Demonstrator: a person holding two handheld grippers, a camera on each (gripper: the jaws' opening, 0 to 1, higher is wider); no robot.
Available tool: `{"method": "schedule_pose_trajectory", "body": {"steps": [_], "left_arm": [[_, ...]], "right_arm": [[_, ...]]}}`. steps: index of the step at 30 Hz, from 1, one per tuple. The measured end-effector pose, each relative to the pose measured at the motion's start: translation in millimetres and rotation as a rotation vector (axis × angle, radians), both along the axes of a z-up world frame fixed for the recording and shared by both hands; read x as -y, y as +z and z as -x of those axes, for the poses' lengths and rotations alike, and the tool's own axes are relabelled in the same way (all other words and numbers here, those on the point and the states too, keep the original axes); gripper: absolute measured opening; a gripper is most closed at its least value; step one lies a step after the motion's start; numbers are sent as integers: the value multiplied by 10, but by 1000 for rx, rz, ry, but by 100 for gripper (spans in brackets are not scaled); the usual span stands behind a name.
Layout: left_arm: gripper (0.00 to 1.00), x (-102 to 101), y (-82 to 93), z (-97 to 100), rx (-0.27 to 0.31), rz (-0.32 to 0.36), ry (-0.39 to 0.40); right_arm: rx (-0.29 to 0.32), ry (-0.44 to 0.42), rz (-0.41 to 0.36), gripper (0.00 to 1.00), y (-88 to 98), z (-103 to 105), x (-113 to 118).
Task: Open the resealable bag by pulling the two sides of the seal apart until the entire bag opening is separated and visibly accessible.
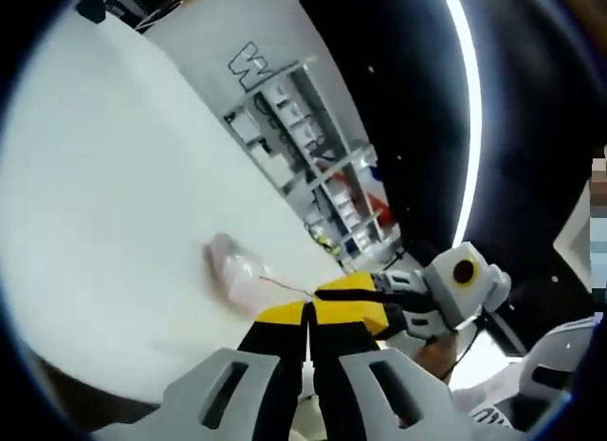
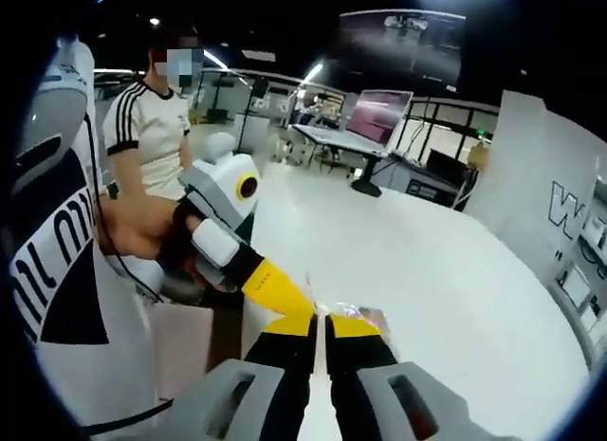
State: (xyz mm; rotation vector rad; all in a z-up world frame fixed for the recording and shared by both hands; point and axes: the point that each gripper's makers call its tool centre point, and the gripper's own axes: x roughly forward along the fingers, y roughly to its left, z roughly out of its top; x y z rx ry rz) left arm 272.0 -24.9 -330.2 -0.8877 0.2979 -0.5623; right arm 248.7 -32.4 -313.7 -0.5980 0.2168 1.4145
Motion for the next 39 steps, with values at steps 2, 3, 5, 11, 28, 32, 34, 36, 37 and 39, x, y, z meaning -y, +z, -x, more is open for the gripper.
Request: {"method": "schedule_pose_trajectory", "body": {"steps": [2, 3, 5, 11, 28, 32, 34, 36, 37, 39], "left_arm": [[1, -3, -13, 0, -1, -11, -1], [1, -9, -24, 0, -1, -17, -1], [1, 80, 1, 158, -1, -30, 2], [0, 82, -14, 171, -2, -64, 5], [0, 66, -35, 185, -23, -51, 9], [0, 76, -41, 184, -22, -52, 6], [0, 77, -41, 184, -22, -55, 4], [0, 71, -41, 182, -21, -56, 4], [0, 67, -43, 181, -21, -57, 5], [0, 58, -47, 178, -21, -56, 7]], "right_arm": [[-1, 9, 14, 0, -22, 9, -3], [-4, 13, 23, 0, -39, 14, -1], [-17, 21, 37, 0, -73, 31, 3], [-57, 3, 55, 0, -100, 50, -4], [37, 20, 81, 10, -73, 102, 49], [41, 24, 93, 3, -128, 92, 37], [44, 20, 89, 1, -127, 55, 31], [31, 16, 87, 1, -133, 38, 24], [26, 16, 87, 1, -138, 41, 20], [33, 20, 91, 1, -145, 46, 12]]}}
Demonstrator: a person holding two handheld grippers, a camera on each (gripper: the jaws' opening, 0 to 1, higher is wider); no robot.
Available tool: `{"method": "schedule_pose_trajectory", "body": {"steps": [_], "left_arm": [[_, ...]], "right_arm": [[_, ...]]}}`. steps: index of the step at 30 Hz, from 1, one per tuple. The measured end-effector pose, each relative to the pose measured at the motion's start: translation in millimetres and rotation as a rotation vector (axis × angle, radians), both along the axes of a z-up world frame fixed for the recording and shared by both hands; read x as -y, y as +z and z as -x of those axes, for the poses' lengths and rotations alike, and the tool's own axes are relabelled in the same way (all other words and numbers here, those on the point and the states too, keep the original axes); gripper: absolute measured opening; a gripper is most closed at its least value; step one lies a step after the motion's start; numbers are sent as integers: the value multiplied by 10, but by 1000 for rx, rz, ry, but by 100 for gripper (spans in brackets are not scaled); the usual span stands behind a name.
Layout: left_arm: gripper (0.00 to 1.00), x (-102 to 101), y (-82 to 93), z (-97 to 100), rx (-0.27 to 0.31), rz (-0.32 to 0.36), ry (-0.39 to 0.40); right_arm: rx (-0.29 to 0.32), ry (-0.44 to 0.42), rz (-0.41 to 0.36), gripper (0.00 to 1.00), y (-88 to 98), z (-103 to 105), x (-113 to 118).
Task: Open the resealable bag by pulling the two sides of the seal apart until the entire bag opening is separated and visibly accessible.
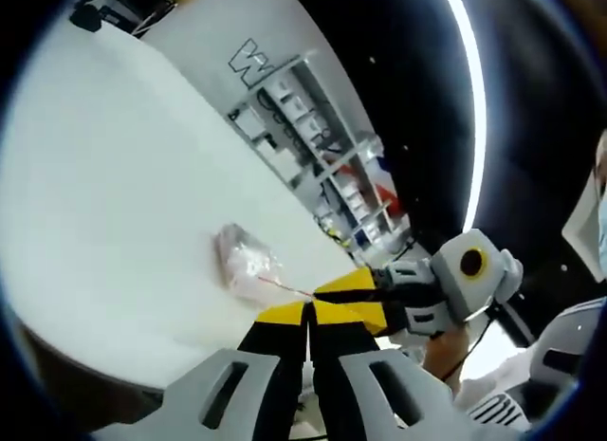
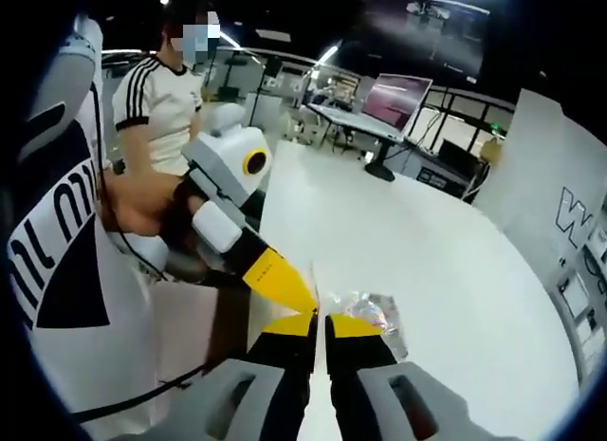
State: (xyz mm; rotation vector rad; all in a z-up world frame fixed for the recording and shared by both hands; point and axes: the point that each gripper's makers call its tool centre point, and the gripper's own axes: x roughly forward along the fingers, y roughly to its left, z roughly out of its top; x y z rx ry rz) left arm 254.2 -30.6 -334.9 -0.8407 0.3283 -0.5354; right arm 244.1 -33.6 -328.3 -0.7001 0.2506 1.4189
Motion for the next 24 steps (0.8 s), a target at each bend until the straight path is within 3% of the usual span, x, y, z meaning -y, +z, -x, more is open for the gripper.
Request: {"method": "schedule_pose_trajectory", "body": {"steps": [9, 16, 20, 24], "left_arm": [[0, -6, -14, -12, 0, -19, 3], [0, 9, -35, 7, -6, -34, -3], [0, -14, -95, 6, -26, -43, 11], [0, -8, -111, 15, -34, -9, 5]], "right_arm": [[45, 0, 31, 0, -27, -14, -6], [10, -8, 40, 0, -45, -13, -1], [132, -64, 21, 0, 85, -128, 5], [101, -54, -23, 0, 164, -98, 8]]}}
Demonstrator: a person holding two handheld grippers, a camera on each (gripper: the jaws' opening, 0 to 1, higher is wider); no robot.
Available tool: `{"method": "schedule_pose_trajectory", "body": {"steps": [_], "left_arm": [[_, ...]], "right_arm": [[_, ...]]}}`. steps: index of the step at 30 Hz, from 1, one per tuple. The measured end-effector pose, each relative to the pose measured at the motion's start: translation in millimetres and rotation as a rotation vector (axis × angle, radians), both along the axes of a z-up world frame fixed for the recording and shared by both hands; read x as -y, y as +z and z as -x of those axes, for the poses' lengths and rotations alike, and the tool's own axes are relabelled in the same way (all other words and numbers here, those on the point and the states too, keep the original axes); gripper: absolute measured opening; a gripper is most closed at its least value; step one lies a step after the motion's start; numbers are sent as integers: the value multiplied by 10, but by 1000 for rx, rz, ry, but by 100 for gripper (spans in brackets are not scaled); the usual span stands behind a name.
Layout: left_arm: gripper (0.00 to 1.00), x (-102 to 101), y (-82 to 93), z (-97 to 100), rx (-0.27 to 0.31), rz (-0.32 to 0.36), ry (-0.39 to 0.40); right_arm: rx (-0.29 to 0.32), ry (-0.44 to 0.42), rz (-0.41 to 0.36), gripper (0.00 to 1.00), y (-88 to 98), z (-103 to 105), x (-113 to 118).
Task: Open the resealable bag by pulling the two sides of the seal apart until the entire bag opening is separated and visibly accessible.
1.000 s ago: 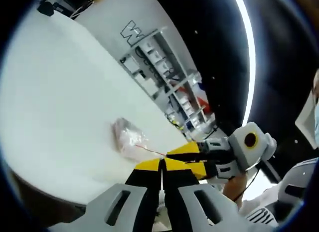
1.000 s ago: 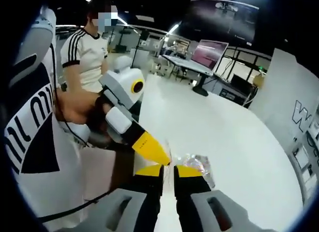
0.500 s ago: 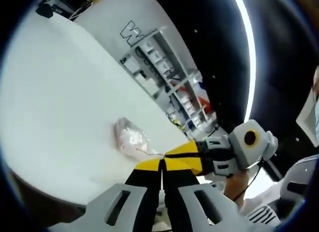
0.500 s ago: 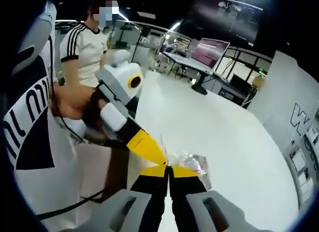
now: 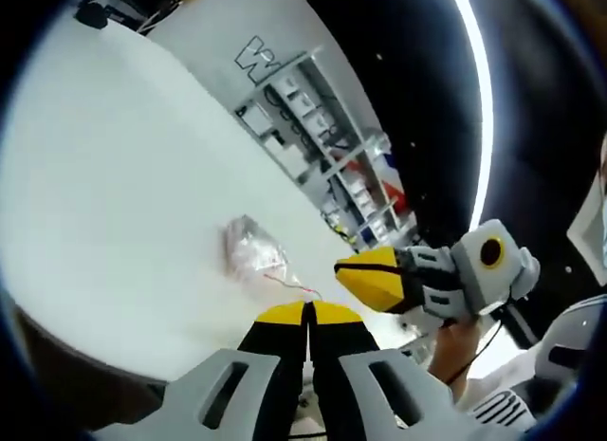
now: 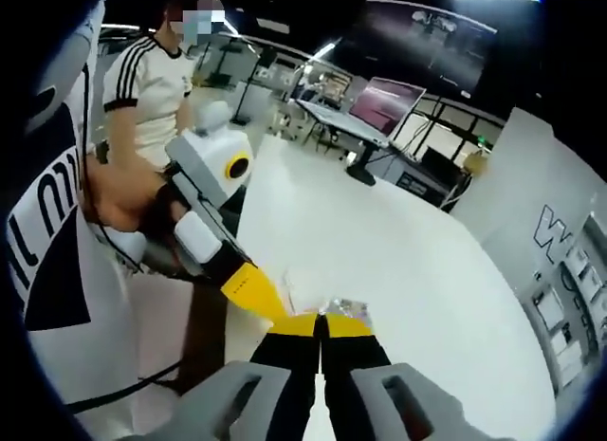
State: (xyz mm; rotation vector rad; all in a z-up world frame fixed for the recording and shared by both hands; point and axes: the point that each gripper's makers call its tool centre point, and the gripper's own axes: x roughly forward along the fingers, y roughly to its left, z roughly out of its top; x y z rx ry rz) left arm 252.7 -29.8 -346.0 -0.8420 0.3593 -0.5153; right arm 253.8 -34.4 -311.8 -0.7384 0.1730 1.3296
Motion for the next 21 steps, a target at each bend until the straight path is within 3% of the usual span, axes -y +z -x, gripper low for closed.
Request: {"method": "schedule_pose_trajectory", "body": {"steps": [5, 7, 13, 21], "left_arm": [[0, -13, 45, -3, 17, -4, 9], [0, -16, 44, -4, 19, -2, 11], [0, 26, 36, 23, 24, -19, -5], [0, 11, 13, 28, 29, -55, -5]], "right_arm": [[-41, 78, 14, 0, -99, 159, -5], [-52, 70, 44, 7, -169, 174, 10], [-79, 59, 44, 1, -221, 102, -2], [-135, 71, 39, 0, -255, 107, -20]]}}
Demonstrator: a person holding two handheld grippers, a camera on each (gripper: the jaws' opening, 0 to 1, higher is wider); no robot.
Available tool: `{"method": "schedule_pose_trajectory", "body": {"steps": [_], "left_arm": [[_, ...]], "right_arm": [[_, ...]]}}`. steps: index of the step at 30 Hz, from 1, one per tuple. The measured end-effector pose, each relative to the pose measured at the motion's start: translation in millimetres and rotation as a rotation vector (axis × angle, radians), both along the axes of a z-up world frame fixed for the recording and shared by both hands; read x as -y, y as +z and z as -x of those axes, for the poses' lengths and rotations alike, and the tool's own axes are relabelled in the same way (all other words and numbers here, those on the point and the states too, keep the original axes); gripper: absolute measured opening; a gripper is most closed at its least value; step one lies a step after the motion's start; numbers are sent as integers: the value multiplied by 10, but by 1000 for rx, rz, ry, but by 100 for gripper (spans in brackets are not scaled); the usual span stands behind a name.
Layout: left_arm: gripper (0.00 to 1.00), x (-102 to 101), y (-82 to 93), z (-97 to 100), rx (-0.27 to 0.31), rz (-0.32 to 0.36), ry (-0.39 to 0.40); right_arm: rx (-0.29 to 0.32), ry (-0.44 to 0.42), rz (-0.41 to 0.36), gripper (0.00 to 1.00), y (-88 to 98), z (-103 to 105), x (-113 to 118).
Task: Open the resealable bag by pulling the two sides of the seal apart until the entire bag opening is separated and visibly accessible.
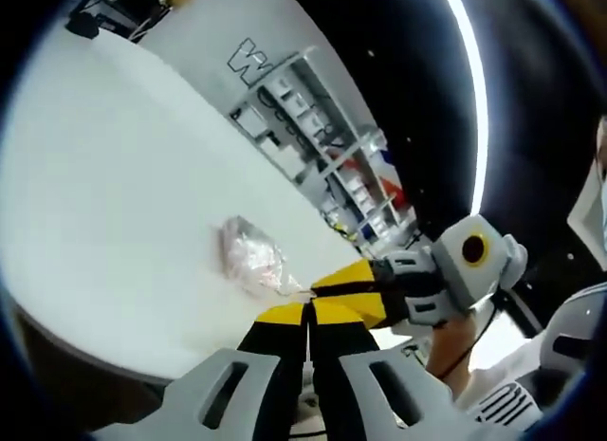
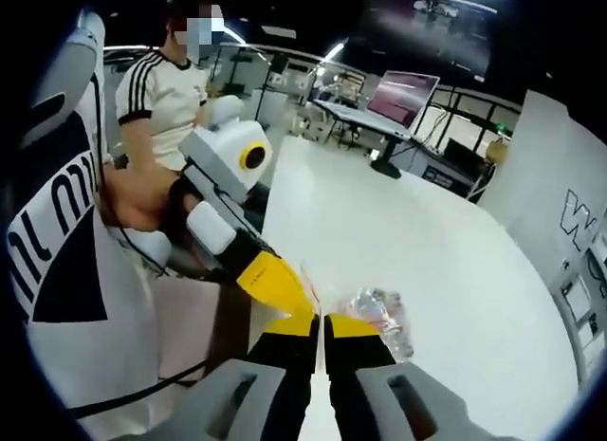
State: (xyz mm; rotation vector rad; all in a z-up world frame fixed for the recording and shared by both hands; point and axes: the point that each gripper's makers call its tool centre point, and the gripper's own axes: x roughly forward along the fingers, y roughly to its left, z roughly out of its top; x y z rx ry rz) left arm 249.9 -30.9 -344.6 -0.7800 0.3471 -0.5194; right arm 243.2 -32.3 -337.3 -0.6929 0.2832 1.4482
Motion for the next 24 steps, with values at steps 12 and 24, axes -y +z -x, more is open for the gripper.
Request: {"method": "schedule_pose_trajectory", "body": {"steps": [12, 24], "left_arm": [[0, 20, -66, 22, -19, -30, -10], [0, 48, -77, 39, -35, 5, -23]], "right_arm": [[119, -36, 23, 0, 56, -67, -1], [247, -126, -96, 0, 407, -239, 44]]}}
